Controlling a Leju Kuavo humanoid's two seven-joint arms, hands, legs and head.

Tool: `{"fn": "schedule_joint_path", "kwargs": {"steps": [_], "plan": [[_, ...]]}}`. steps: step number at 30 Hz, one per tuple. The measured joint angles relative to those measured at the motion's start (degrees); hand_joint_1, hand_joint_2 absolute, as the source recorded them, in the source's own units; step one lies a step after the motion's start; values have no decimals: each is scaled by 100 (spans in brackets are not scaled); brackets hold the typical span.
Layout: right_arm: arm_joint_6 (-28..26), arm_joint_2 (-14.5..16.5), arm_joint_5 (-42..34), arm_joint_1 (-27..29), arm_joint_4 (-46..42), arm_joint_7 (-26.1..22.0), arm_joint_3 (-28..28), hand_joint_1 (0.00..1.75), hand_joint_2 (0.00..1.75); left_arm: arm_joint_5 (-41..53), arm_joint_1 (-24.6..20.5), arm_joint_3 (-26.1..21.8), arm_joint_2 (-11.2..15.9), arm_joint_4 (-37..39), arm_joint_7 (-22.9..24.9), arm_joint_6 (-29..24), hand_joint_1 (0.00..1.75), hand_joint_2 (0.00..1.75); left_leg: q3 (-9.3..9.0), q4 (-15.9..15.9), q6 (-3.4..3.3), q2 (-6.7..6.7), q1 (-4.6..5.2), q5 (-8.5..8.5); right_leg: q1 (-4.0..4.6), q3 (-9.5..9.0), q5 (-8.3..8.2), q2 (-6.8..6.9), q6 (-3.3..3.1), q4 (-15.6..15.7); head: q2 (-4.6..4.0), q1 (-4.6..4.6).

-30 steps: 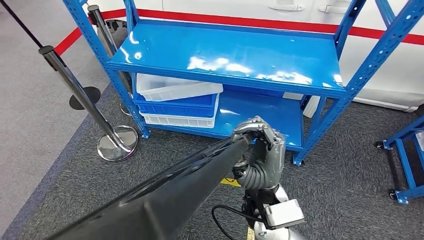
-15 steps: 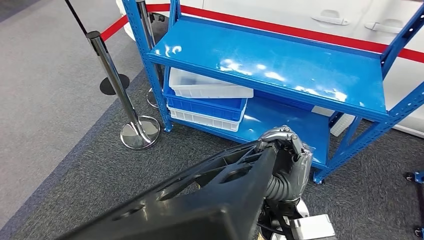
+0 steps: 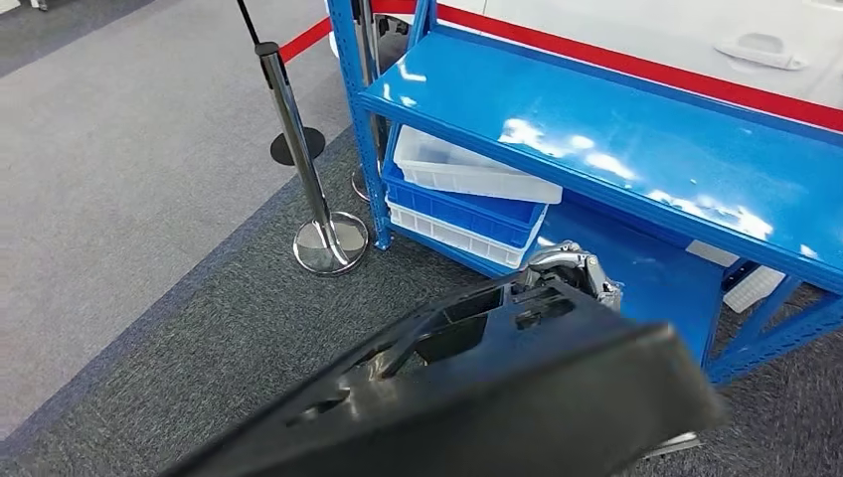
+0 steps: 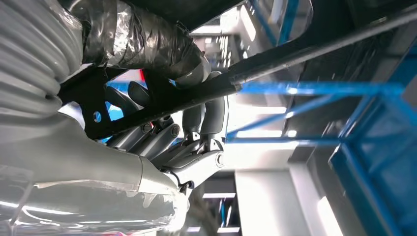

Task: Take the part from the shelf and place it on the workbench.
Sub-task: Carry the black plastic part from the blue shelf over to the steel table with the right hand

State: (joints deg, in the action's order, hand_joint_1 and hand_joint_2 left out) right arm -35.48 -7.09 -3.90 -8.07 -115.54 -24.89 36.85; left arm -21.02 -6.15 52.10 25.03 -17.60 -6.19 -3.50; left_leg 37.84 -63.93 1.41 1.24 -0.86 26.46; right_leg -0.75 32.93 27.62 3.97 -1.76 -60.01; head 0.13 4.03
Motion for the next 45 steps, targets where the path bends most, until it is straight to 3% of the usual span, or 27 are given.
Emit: {"fn": "schedule_joint_path", "kwargs": {"steps": [1, 3, 5, 7, 9, 11, 12, 13, 14, 16, 18, 20, 21, 22, 24, 25, 27, 28, 29, 31, 33, 36, 38, 40, 42, 43, 45], "plan": [[28, 3, -42, -43, 22, -18, 0, 171, 175, -26, -5, 1, 12, -1, 14, -5, 0, 175, -166, 310, -42, 94, 30, -89, 16, -8, 10, 61, 14, 1, 0, -2], [118, 20, -193, -123, 83, -49, 1, 171, 175, -106, -9, 2, 33, -9, 42, -29, 0, 175, -274, 556, -124, 179, 90, -105, 38, -21, 21, 167, 60, 13, 0, -6], [246, 64, -407, -195, 164, -100, 5, 171, 175, -226, 13, 3, 48, -15, 79, -67, 0, 175, -276, 598, -191, 54, 86, -140, 44, -43, 36, 240, 118, 29, 0, -8], [354, 112, -564, -263, 256, -166, 15, 171, 175, -313, 35, 3, 48, -15, 106, -97, 0, 175, -319, 686, -245, -55, 52, -190, 33, -1, 153, 59, 168, -112, 0, -26], [435, 138, -660, -308, 354, -222, 29, 171, 175, -368, 21, 3, 37, -15, 129, -111, 0, 175, -342, 727, -287, -171, 33, -218, 16, 262, 458, -239, 190, -686, 0, -52], [502, 152, -746, -319, 459, -256, 47, 171, 175, -413, 2, 2, 20, -15, 159, -115, 0, 175, -334, 715, -305, -312, 29, -220, 12, 606, 709, -348, 196, -1363, 0, -63], [536, 162, -795, -321, 515, -268, 57, 171, 175, -444, 4, 1, 9, -15, 177, -116, 0, 175, -332, 703, -301, -388, 25, -214, 9, 685, 691, -361, 201, -1491, 0, -64], [579, 178, -852, -330, 568, -282, 65, 171, 175, -481, 9, -1, -1, -15, 201, -121, 0, 175, -331, 681, -288, -466, 16, -204, 2, 664, 565, -374, 208, -1407, 0, -63], [632, 202, -916, -352, 619, -305, 72, 171, 175, -534, 14, -5, -9, -15, 226, -137, 0, 175, -329, 646, -266, -548, 2, -185, -15, 546, 352, -412, 218, -1120, 0, -64], [772, 267, -1057, -436, 727, -365, 95, 171, 175, -663, 12, -23, -22, -15, 280, -202, 0, 175, -272, 524, -199, -700, -18, -129, -75, 256, 54, -686, 241, -458, 0, -65], [934, 348, -1204, -522, 849, -428, 139, 171, 175, -813, 9, -59, -28, -14, 320, -279, 0, 175, -173, 443, -132, -833, -35, -115, -94, 152, 20, -883, 226, -199, 0, -72], [1062, 446, -1320, -590, 978, -475, 190, 171, 175, -936, 40, -102, -32, -13, 346, -316, 0, 175, -111, 457, -75, -953, -62, -146, -82, 161, 13, -781, 156, -188, 0, -75], [1100, 497, -1350, -627, 1038, -490, 212, 171, 175, -974, 61, -123, -42, -11, 357, -321, 0, 175, -88, 437, -49, -907, -61, -142, -84, 152, 6, -712, 116, -174, 0, -71], [1124, 545, -1366, -662, 1088, -502, 229, 171, 175, -994, 68, -141, -50, -11, 364, -324, 0, 175, -34, 342, -25, -773, -52, -97, -90, 141, -2, -638, 82, -156, 0, -44], [1167, 620, -1400, -714, 1173, -522, 255, 171, 175, -1037, 53, -176, -68, -10, 373, -337, 0, 175, 225, -169, 17, -374, -30, 135, -64, 118, 0, -478, 32, -133, 0, 2], [1199, 647, -1427, -728, 1217, -531, 268, 171, 175, -1070, 41, -192, -74, -10, 375, -344, 0, 175, 414, -529, 31, -242, -32, 282, -44, 114, 7, -393, 13, -131, 0, 23], [1309, 694, -1511, -743, 1336, -551, 300, 171, 175, -1206, 42, -231, -103, -10, 393, -351, 0, 175, 681, -1013, 26, -159, -36, 401, -3, 108, 26, -225, -13, -131, 0, 26], [1380, 725, -1550, -757, 1407, -563, 318, 171, 175, -1292, 50, -261, -121, -10, 411, -348, 0, 175, 668, -973, 5, -150, -32, 322, 15, 104, 36, -151, -22, -131, 0, 26], [1453, 764, -1580, -781, 1479, -580, 336, 171, 175, -1373, 59, -296, -136, -10, 429, -339, 0, 175, 544, -726, -32, -129, -19, 162, 35, 95, 47, -82, -28, -130, 0, 26], [1568, 846, -1604, -854, 1603, -620, 361, 171, 175, -1475, 62, -365, -150, -10, 461, -320, 0, 175, 161, 15, -145, 47, 53, -127, 70, 67, 69, 41, -28, -120, 0, 21], [1643, 911, -1611, -931, 1714, -654, 372, 171, 175, -1511, 45, -419, -158, -9, 474, -318, 0, 175, -44, 427, -241, 180, 137, -212, 85, 40, 85, 155, 2, -92, 0, 19], [1706, 990, -1608, -976, 1851, -678, 377, 171, 175, -1545, 64, -477, -177, 3, 464, -361, 0, 175, -119, 564, -302, 42, 147, -243, 84, -45, 110, 258, 85, -24, 0, 16], [1723, 1024, -1560, -986, 1902, -684, 383, 171, 175, -1573, 92, -494, -200, 16, 464, -374, 0, 175, -230, 709, -330, -71, 103, -292, 74, 4, 267, 28, 125, -240, 0, -4], [1722, 1034, -1485, -981, 1940, -681, 390, 171, 175, -1606, 75, -521, -233, 20, 469, -368, 0, 175, -275, 759, -353, -195, 84, -311, 58, 317, 584, -277, 140, -901, 0, -27], [1691, 1033, -1432, -953, 1985, -671, 393, 171, 175, -1613, 58, -560, -276, 20, 464, -358, 0, 175, -273, 741, -364, -343, 82, -302, 55, 652, 747, -371, 160, -1486, 0, -38], [1667, 1033, -1410, -942, 2010, -667, 393, 171, 175, -1593, 62, -574, -298, 20, 456, -352, 0, 175, -274, 723, -360, -425, 79, -290, 50, 703, 663, -384, 174, -1508, 0, -40], [1603, 1033, -1367, -933, 2044, -662, 393, 171, 175, -1512, 74, -583, -324, 20, 430, -321, 0, 175, -271, 651, -324, -591, 64, -246, 20, 511, 228, -469, 198, -953, 0, -43]]}}
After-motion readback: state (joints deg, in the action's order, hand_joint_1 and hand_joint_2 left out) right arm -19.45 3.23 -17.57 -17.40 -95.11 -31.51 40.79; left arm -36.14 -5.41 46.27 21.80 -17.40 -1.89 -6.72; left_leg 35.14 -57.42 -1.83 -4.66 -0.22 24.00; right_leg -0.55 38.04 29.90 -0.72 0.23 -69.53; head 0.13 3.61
